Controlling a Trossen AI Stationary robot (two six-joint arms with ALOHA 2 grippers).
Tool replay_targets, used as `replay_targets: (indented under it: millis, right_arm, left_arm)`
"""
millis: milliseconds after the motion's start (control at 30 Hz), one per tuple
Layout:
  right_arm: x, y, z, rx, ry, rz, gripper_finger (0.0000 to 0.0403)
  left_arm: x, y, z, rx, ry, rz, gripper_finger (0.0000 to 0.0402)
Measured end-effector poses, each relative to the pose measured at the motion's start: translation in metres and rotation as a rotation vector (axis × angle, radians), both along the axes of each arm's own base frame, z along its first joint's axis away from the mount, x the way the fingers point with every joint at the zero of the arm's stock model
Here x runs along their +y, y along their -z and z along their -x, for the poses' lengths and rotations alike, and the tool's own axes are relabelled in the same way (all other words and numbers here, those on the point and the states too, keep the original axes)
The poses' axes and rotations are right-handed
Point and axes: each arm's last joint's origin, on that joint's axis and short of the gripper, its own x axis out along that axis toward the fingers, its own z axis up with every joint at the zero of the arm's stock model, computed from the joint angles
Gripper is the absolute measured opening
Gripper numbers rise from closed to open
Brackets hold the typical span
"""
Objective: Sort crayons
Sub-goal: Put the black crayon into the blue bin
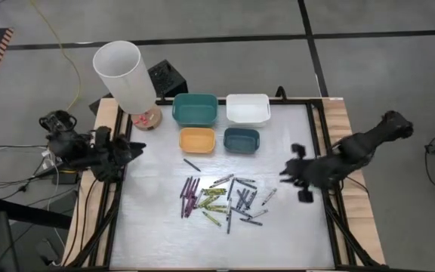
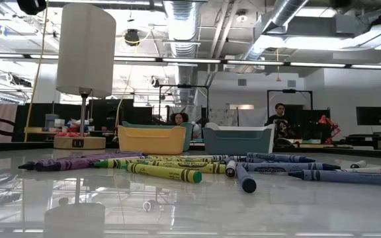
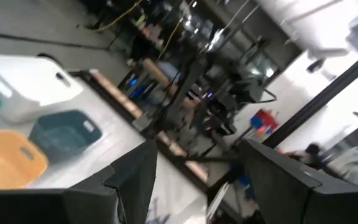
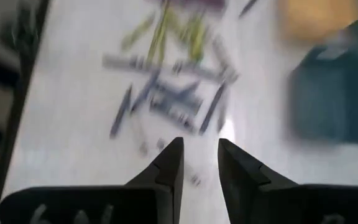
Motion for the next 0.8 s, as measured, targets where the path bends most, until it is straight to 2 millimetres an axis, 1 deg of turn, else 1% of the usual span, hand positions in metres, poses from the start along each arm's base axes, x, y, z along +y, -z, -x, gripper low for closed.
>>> replay_targets:
  millis: [100, 200, 333, 400, 533, 633, 733, 800]
  right_arm:
    - [0.014, 0.017, -0.014, 0.119, -0.046, 0.021, 0.0104]
    - [0.027, 0.032, -0.025, 0.19, -0.079, 0.066, 0.0112]
    - [0.045, 0.054, -0.038, 0.266, -0.15, 0.15, 0.0134]
    - [0.051, 0.063, -0.044, 0.289, -0.158, 0.192, 0.015]
    - [0.059, 0.084, -0.055, 0.364, -0.162, 0.246, 0.0182]
    - [0.061, 0.098, -0.065, 0.412, -0.152, 0.272, 0.0199]
    - [0.061, 0.108, -0.073, 0.431, -0.171, 0.29, 0.0201]
    - [0.064, 0.112, -0.081, 0.411, -0.227, 0.264, 0.0197]
  left_arm:
    - [-0.003, 0.006, -0.003, 0.049, 0.004, -0.002, 0.0226]
    - [-0.005, 0.01, -0.005, 0.08, 0.005, -0.002, 0.0226]
    - [-0.006, 0.012, -0.007, 0.097, 0.005, -0.009, 0.0226]
    - [-0.006, 0.012, -0.007, 0.098, 0.005, -0.01, 0.0226]
    - [-0.006, 0.014, -0.007, 0.111, 0.004, -0.021, 0.0226]
    - [-0.006, 0.014, -0.007, 0.114, 0.004, -0.025, 0.0226]
    - [-0.006, 0.015, -0.007, 0.127, 0.001, -0.037, 0.0226]
    - [-0.006, 0.016, -0.007, 0.135, -0.005, -0.044, 0.0226]
